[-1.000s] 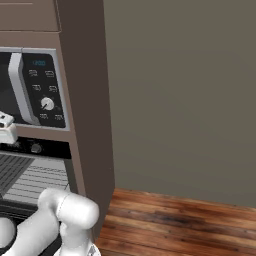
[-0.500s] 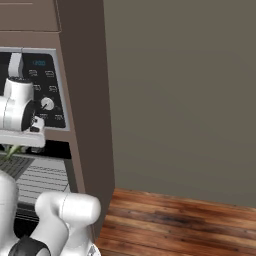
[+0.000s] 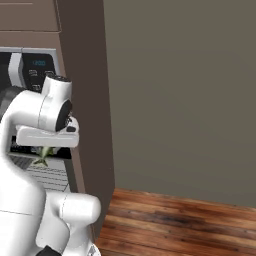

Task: Take the fish from the oven and place it on the plate on the counter.

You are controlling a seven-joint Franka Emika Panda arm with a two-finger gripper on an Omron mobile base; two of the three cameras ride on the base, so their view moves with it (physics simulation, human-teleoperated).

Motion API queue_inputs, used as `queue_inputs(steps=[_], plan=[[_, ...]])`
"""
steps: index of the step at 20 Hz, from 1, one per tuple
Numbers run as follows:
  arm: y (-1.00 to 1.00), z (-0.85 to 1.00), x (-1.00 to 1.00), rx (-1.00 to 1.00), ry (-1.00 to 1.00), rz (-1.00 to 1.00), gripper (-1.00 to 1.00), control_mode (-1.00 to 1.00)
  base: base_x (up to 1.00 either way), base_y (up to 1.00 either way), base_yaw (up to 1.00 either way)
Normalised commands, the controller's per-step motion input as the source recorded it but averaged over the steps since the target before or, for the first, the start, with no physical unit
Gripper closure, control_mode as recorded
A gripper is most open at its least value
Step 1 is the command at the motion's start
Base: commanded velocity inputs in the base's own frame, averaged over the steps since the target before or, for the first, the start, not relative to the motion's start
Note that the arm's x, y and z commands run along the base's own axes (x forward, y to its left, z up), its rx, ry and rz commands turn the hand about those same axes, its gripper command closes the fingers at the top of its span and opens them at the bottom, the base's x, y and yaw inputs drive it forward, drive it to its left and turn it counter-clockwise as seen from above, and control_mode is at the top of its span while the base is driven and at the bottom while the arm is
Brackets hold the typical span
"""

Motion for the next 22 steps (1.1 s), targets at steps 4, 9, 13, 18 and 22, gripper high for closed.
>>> queue_inputs(steps=[4,9,13,18,22], plan=[[-0.62,0.05,0.00,-0.02,-0.03,0.01,1.00,-1.00,0.00,0.00,0.00],[-0.11,-0.23,0.00,-0.05,-0.09,0.00,1.00,-1.00,0.00,0.00,0.00],[-0.05,-0.03,0.00,0.00,0.00,0.01,1.00,-1.00,0.00,0.00,0.00],[0.00,-0.01,0.00,0.00,0.00,0.00,1.00,-1.00,0.00,0.00,0.00],[-0.03,-0.03,0.01,0.00,0.01,0.00,1.00,-1.00,0.00,0.00,0.00]])
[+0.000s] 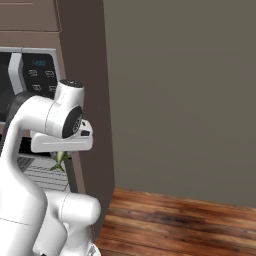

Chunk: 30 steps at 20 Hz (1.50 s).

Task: Take the fish from the oven and place it on the plate on the counter.

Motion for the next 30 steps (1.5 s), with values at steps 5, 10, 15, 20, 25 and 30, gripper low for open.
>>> queue_inputs(steps=[5,10,15,20,25,30], plan=[[-0.02,0.00,-0.08,0.00,-0.01,0.06,1.00,-1.00,0.00,0.00,0.00],[-0.01,0.00,-0.17,0.00,-0.03,0.10,1.00,1.00,-0.19,-0.04,0.11],[0.00,0.00,0.00,0.00,0.00,0.00,1.00,1.00,-0.50,-0.05,0.45],[0.00,0.00,0.00,0.00,0.00,0.00,1.00,1.00,-0.63,0.00,0.58],[0.00,0.00,0.00,0.00,0.00,0.00,1.00,1.00,-0.49,0.19,0.55],[0.00,0.00,0.00,0.00,0.00,0.00,1.00,1.00,0.34,0.61,0.31]])
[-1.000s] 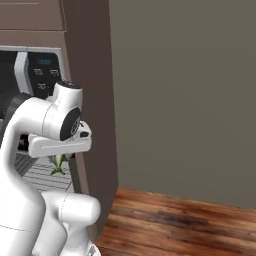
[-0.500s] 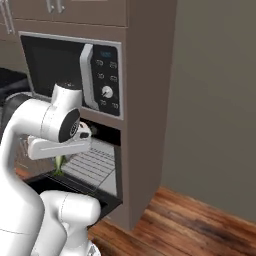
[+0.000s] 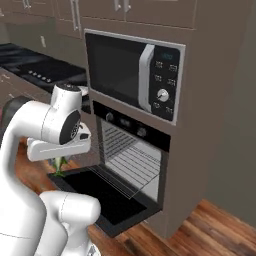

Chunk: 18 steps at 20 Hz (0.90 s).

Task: Take the fish from the oven and place it on the plate on the counter.

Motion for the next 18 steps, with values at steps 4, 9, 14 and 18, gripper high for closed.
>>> queue_inputs(steps=[4,9,14,18], plan=[[0.00,0.00,0.00,0.00,0.00,0.00,1.00,1.00,0.85,0.89,0.13],[0.00,0.00,0.00,0.00,0.00,0.00,1.00,1.00,0.72,0.96,0.09],[0.00,0.00,0.00,0.00,0.00,0.00,1.00,1.00,0.63,1.00,0.02],[0.00,0.00,0.00,0.00,0.00,0.00,1.00,1.00,0.78,0.99,-0.01]])
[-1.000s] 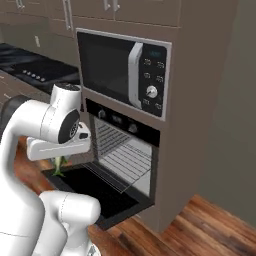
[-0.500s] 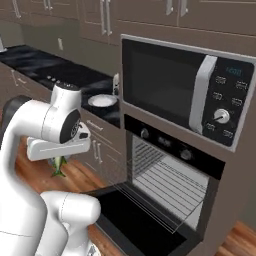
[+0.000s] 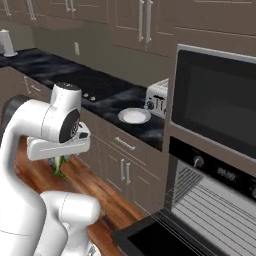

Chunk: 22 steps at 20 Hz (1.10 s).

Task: Take the fish from the oven and place it on the plate on the counter.

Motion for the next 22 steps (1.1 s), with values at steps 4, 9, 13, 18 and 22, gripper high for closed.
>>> queue_inputs(steps=[4,9,13,18,22], plan=[[0.00,0.00,0.00,0.00,0.00,0.00,1.00,1.00,0.98,0.79,-0.16],[0.00,0.00,0.00,0.00,0.00,0.00,1.00,1.00,0.93,0.71,-0.44],[0.00,0.00,0.00,0.00,0.00,0.00,1.00,1.00,0.74,0.66,-0.60],[0.00,0.00,0.00,0.00,0.00,0.00,1.00,1.00,0.77,0.26,-0.67],[0.00,0.00,0.00,0.00,0.00,0.00,1.00,1.00,0.69,0.00,-0.71]])
